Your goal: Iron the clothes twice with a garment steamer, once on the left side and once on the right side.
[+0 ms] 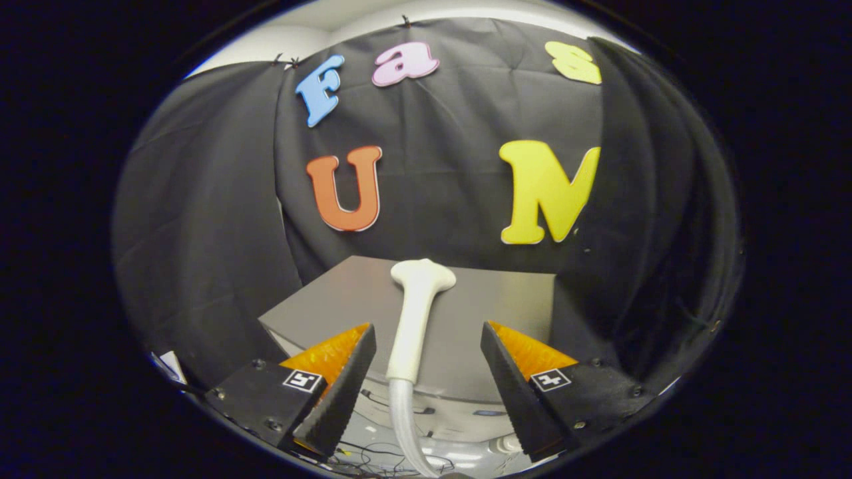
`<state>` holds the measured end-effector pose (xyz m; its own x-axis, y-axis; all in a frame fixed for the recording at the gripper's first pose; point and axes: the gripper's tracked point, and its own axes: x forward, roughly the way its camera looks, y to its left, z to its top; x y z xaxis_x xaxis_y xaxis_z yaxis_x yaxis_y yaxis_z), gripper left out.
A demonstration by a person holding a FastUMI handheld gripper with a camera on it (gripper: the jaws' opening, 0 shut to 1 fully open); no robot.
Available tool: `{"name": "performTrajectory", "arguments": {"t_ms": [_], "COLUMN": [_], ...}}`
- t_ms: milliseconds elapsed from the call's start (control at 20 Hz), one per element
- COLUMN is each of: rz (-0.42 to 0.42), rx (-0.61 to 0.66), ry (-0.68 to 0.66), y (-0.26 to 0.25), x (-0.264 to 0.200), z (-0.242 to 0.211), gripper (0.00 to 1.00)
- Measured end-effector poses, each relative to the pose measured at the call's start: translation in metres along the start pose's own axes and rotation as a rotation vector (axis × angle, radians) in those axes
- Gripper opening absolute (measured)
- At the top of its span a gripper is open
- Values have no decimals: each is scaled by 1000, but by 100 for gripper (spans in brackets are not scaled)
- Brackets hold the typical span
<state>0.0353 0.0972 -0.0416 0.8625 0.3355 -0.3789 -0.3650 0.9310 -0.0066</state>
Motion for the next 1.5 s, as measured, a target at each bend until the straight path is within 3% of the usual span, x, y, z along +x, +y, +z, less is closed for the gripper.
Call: {"name": "performTrajectory", "arguments": {"t_ms": [200, 400, 500, 550, 600, 650, 850, 1150, 1500], "rz": [-30, -48, -52, -47, -34, -38, 25, 51, 83], "rx": [-13, -2, -5, -15, -9, 9, 51, 88, 132], "ry": [98, 172, 180, 170, 180, 192, 208, 138, -51], "y": [-3, 0, -1, -1, 1, 1, 5, -9, -30], "x": [4, 1, 5, 5, 11, 14, 16, -26, -158], "z": [-12, -20, -21, -19, -18, -19, -20, -17, 10], "gripper": [96, 85, 74, 62, 60, 49, 36, 32, 32]}}
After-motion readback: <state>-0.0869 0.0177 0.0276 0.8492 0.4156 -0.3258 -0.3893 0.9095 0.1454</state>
